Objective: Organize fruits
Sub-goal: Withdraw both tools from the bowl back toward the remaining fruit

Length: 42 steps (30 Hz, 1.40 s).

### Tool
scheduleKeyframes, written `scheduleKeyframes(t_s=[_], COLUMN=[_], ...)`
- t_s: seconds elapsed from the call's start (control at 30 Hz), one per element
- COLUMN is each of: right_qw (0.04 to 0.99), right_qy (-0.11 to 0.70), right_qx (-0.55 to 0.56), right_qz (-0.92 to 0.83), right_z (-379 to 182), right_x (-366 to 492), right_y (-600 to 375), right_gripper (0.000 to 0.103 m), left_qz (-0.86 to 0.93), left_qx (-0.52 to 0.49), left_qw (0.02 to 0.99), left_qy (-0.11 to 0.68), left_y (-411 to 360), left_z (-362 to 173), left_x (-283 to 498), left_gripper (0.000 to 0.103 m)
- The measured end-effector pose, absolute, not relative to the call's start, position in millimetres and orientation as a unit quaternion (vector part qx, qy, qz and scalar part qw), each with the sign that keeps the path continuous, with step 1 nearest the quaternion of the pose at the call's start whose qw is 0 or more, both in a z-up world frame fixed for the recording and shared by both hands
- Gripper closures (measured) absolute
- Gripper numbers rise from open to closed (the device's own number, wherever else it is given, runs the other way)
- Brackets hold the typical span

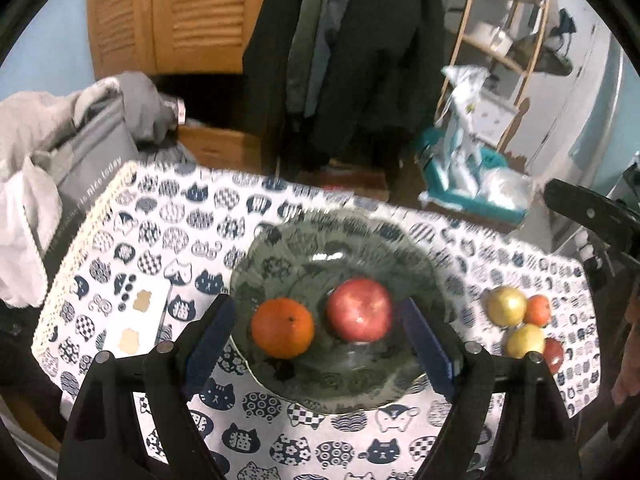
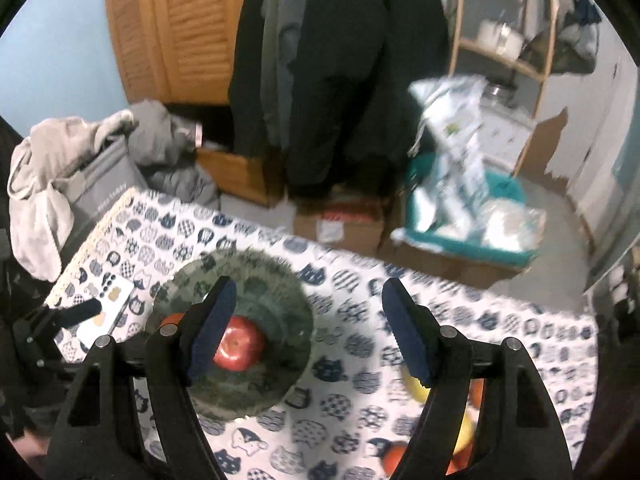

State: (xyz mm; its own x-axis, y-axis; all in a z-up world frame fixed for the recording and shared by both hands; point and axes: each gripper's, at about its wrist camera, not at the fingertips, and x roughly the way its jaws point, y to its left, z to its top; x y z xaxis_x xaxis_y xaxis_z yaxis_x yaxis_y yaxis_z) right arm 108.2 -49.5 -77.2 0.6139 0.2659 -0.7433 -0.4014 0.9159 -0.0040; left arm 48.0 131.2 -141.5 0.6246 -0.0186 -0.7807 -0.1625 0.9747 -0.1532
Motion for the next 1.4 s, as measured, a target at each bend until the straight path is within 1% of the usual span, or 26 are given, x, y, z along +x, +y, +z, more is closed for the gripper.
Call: scheduleKeyframes(t_s=[0.07,0.23,0.37,0.43,0.67,0.83,1.07,1.4], right_qw=[0.900,0.918,0.927,0.929,0.940,0.949,0.953,0.939], right_qy=[0.384,0.342,0.319,0.312,0.292,0.270,0.266,0.328], right_qx=[-0.089,-0.094,-0.092,-0.098,-0.095,-0.092,-0.084,-0.053], right_qz=[0.184,0.178,0.176,0.173,0.151,0.136,0.117,0.090], right_z=[-63.3,-28.1,-10.9,-4.7,11.1,23.0,25.3,-9.5], right_x=[98.3,72.1,54.3,45.3,24.6,10.6,3.7,16.9], right_y=[-57.2,-78.7,-97.7,-108.2,-144.6,-168.1,-194.2,-234.3], right_gripper=[0.029,0.029,0.029,0.029,0.028,0.028,0.028,0.028], left_qz=[0.037,0.030,0.016,0.010,-0.011,-0.029,-0.050,-0.072], left_qx=[-0.103,-0.094,-0.090,-0.087,-0.062,-0.063,-0.051,-0.029], left_qw=[0.902,0.917,0.924,0.928,0.939,0.942,0.943,0.931], left_qy=[0.417,0.388,0.370,0.362,0.337,0.329,0.324,0.355], left_y=[127.3,116.3,105.1,97.8,70.0,57.9,35.2,-5.2], left_z=[-128.0,-97.1,-78.5,-70.4,-49.0,-39.9,-35.5,-54.6], left_x=[42.3,30.4,22.4,19.2,11.6,10.7,11.7,28.6], left_gripper=[0.015,0.009,0.008,0.004,0.004,0.003,0.001,0.001])
